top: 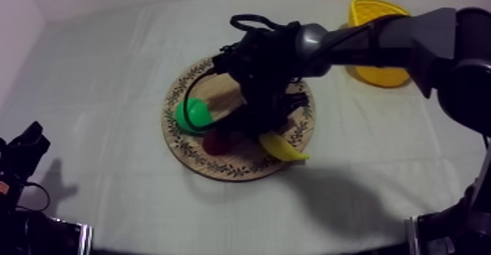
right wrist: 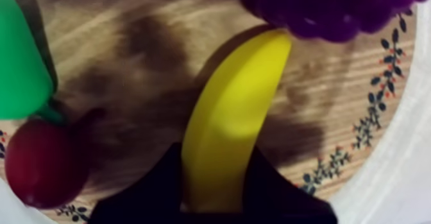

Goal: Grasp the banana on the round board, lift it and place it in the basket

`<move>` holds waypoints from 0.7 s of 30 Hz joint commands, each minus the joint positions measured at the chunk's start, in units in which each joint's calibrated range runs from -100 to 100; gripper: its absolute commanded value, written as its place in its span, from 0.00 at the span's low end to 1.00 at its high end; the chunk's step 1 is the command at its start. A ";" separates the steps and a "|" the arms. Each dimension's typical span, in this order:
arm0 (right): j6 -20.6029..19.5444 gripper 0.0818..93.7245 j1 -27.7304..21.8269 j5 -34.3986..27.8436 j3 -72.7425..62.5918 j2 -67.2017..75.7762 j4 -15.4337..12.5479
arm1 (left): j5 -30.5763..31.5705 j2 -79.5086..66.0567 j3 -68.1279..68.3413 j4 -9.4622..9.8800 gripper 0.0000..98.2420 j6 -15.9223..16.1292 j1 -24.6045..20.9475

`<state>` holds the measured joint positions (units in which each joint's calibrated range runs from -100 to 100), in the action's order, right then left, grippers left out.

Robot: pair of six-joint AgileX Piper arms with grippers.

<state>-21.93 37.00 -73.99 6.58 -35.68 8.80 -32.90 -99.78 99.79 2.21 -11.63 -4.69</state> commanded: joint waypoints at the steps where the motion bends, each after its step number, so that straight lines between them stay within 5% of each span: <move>1: -0.58 0.14 -0.07 -0.14 1.10 1.18 0.71 | 0.00 -0.05 -0.01 -0.03 0.00 -0.02 0.02; 14: -0.75 0.14 -1.21 -5.52 5.72 14.04 3.16 | 0.00 -0.05 -0.01 -0.03 0.00 -0.02 0.02; 21: 0.17 0.14 -3.52 -8.43 5.20 22.37 6.74 | 0.00 -0.05 -0.01 -0.03 0.00 -0.02 0.02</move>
<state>-21.88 34.18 -82.69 12.13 -15.49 14.45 -32.90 -99.78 99.79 2.21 -11.63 -4.69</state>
